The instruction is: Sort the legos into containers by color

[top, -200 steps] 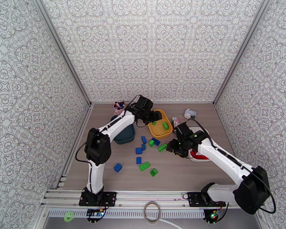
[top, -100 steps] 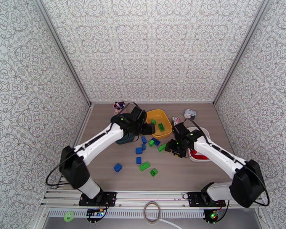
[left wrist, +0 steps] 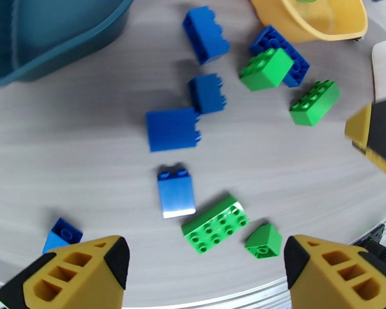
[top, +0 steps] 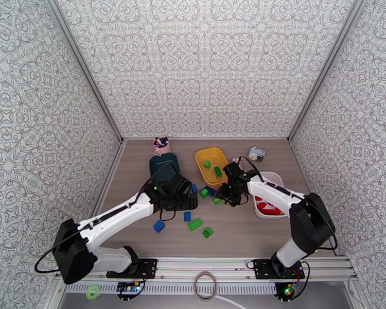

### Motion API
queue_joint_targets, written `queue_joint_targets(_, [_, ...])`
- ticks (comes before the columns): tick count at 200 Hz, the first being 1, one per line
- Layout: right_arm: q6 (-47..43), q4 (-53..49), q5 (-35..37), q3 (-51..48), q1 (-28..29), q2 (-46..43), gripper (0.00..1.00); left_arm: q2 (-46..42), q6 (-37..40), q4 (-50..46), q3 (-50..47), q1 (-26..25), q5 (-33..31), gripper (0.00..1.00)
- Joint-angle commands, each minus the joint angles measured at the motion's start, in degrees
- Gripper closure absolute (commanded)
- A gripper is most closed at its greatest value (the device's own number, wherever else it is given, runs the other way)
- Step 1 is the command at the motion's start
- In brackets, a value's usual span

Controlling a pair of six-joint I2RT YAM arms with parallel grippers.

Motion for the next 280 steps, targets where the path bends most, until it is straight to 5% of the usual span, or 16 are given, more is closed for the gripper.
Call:
queue_joint_targets(1, [3.21,0.97,0.56,2.94,-0.33,2.02,0.51,-1.73,-3.25,-0.16,-1.7,-0.79,-2.08,0.15])
queue_joint_targets(191, [7.8,1.0,5.51,6.08,-0.35,10.42,0.53,-6.4,-3.78,-1.35,-5.26,-0.31,-2.03,0.15])
queue_joint_targets(280, [6.49,1.33,7.1,2.77,-0.3,10.28,0.66,-3.59,-2.57,0.19,-3.34,0.45,-1.04,0.15])
